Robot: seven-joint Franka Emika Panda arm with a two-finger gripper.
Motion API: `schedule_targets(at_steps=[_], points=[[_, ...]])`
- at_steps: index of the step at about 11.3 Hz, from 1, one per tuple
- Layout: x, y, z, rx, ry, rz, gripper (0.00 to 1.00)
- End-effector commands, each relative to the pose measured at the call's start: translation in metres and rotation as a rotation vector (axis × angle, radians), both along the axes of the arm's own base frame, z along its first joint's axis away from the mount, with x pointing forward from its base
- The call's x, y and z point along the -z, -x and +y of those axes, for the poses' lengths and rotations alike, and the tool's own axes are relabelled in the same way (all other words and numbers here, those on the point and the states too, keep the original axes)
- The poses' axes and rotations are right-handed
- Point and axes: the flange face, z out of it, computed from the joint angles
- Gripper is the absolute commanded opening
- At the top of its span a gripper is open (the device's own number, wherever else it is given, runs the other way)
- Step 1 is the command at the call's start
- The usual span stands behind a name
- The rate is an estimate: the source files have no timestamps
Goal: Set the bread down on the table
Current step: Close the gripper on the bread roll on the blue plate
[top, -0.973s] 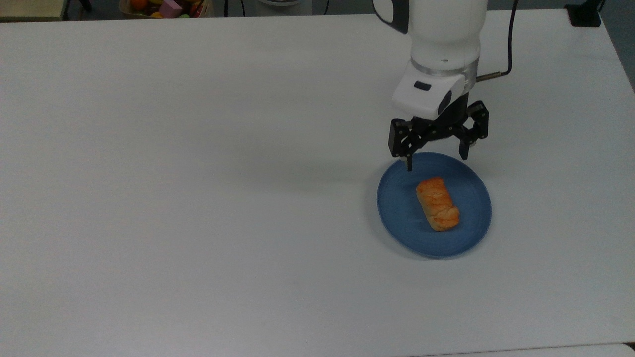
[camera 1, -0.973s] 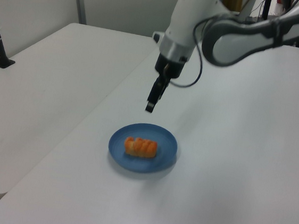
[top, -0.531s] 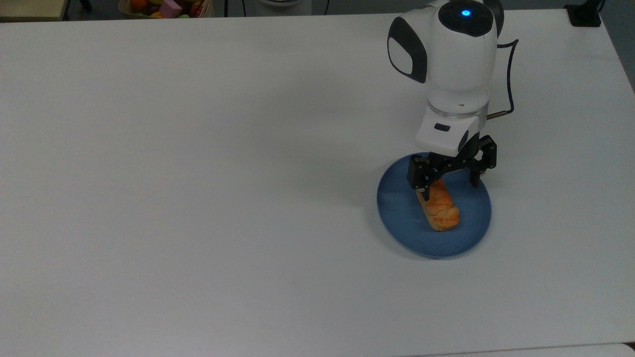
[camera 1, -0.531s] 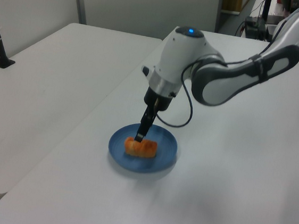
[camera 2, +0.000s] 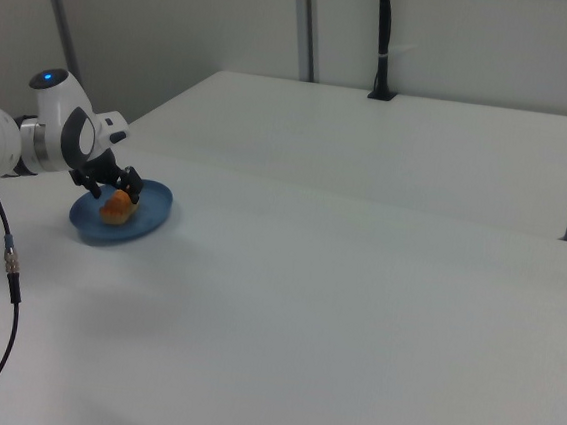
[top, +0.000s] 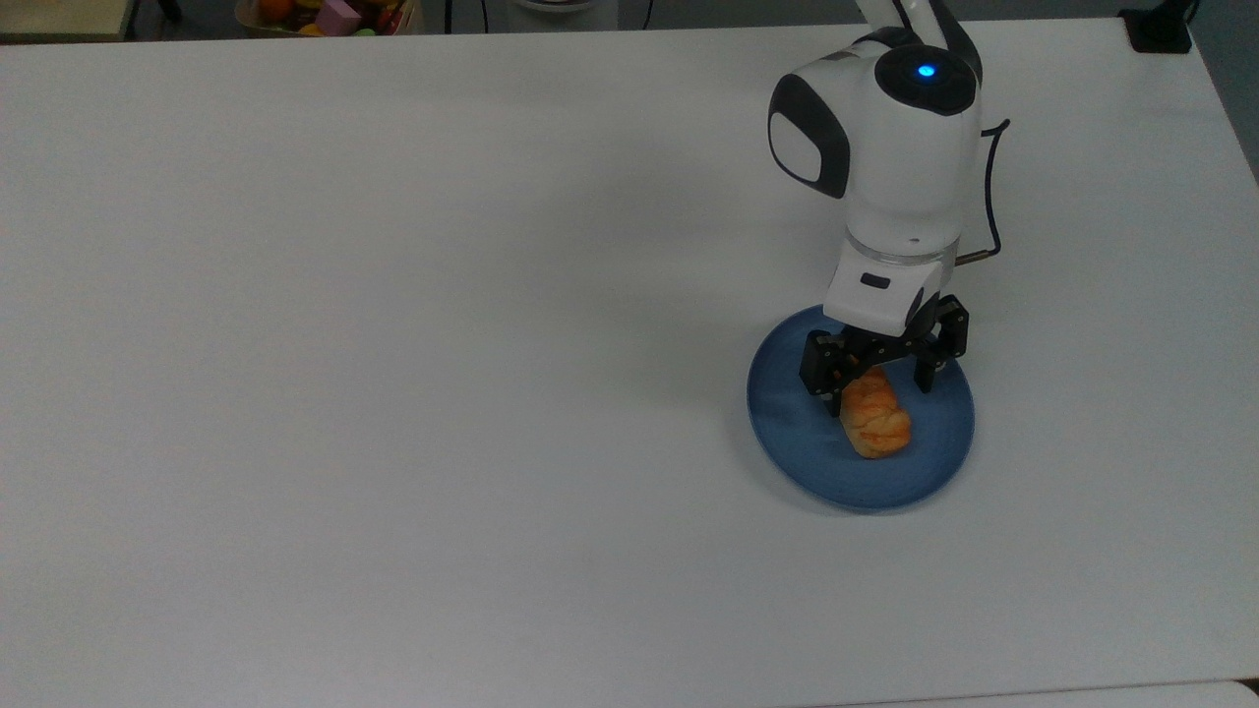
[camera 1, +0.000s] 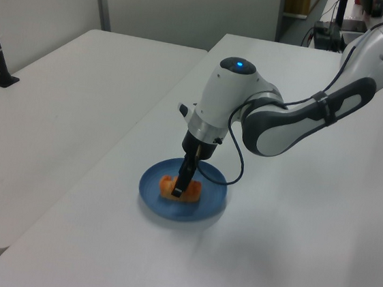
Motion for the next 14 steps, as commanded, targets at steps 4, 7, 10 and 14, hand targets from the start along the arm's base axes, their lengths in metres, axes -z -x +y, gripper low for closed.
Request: schedule_targets(at_steps=[4, 7, 10, 14], points=[[0.015, -0.001, -0.003, 0.020, 0.030, -0.010, 0.87], [0.015, 0.000, -0.003, 0.021, 0.029, -0.007, 0.48], [0.013, 0.000, -0.004, 0.027, 0.029, -0.003, 0.32], [-0.005, 0.005, -0.005, 0.077, 0.059, 0.054, 0.31]])
